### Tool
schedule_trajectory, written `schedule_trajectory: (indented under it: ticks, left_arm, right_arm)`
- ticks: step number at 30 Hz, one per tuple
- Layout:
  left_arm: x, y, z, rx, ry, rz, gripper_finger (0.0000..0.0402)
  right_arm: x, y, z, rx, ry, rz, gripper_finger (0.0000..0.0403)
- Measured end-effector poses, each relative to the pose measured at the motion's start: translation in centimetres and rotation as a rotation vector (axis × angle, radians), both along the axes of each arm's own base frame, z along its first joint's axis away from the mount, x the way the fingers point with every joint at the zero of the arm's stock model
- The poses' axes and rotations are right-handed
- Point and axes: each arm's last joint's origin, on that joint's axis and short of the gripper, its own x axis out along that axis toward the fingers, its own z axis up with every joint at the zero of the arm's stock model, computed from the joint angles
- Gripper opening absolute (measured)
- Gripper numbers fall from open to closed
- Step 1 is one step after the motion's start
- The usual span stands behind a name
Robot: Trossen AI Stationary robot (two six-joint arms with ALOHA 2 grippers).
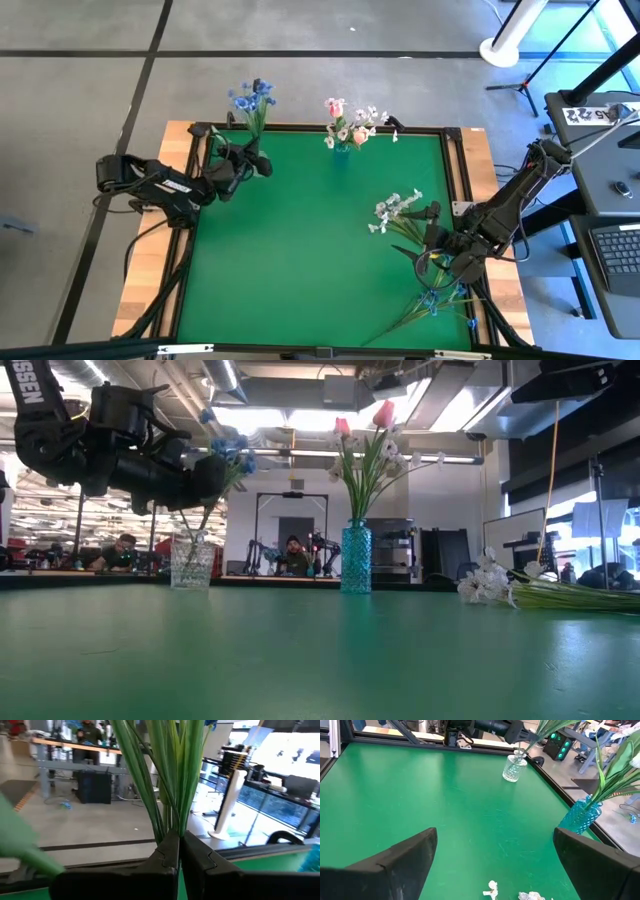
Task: Sort flowers into vase by color
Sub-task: Put the top blue flowers into the transparent vase
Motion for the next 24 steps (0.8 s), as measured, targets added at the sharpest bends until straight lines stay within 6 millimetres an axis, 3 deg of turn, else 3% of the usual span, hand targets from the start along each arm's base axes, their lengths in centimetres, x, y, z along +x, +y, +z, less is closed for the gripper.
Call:
schedule_trajectory:
  ticks: [8,24]
  left_arm:
    - [0.7,-1.4,-0.1,0.003,0.028,-0.087,0.0010]
    - [1.4,-4.9,-0.1,0.079,0.193,-0.083,0.0135]
  right_arm:
    - [0.0,0.0,0.0,0.001,-0.001,0.000,0.0397]
    - [0.0,0.0,0.0,0.002,-0.001,0.000,0.0397]
